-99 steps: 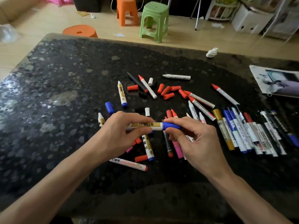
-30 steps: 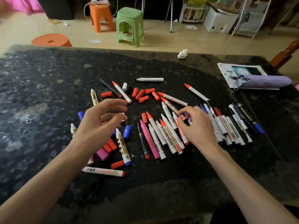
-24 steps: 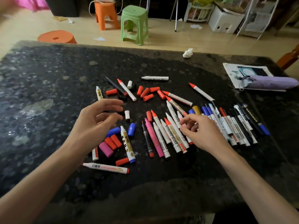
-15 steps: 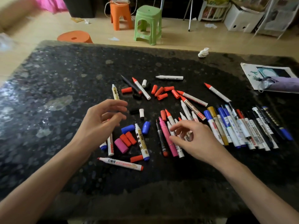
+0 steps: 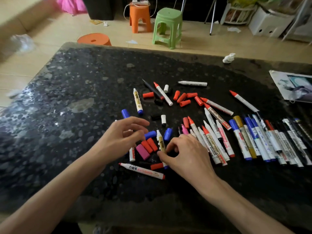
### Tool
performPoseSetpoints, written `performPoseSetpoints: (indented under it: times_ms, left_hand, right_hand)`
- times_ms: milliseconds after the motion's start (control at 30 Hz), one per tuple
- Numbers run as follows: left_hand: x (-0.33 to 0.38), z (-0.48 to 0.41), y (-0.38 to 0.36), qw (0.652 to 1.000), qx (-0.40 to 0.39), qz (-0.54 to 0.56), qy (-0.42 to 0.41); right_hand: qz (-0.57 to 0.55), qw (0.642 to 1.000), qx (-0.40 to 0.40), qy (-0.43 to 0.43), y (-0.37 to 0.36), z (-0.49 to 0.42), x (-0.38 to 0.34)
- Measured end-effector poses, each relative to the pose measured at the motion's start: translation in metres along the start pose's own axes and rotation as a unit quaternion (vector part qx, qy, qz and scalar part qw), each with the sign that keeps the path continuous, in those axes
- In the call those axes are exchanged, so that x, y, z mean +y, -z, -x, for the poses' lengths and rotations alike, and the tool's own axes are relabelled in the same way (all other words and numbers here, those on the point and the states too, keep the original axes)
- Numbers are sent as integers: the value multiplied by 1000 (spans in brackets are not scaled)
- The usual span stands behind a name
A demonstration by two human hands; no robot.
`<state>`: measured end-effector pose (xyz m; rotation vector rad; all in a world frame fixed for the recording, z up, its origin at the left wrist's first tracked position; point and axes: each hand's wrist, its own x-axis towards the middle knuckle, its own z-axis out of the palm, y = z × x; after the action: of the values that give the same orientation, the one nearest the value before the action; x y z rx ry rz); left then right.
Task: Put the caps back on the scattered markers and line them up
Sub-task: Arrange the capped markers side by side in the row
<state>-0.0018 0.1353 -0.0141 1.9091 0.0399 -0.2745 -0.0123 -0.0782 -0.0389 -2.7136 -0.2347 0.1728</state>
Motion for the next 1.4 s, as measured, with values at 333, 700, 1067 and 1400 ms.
performPoseSetpoints:
  times_ms: [333,700,1067,1400]
  left_hand:
    - [-8,7,-19,999,-32,-20,32]
    - [-7,9,1,997,51,39,31]
    - [-6,7,18,997,28,-64,-18]
    - [-5,1,18,989,-24,-126,-67]
  right_hand:
    - [-240,970,10,-26,0,-5,-5]
    - [43,987,69,139,-12,-28,27]
    - [-148,983,82,72,10,-27,20]
    - [-335,942,9,35,43,-7,27]
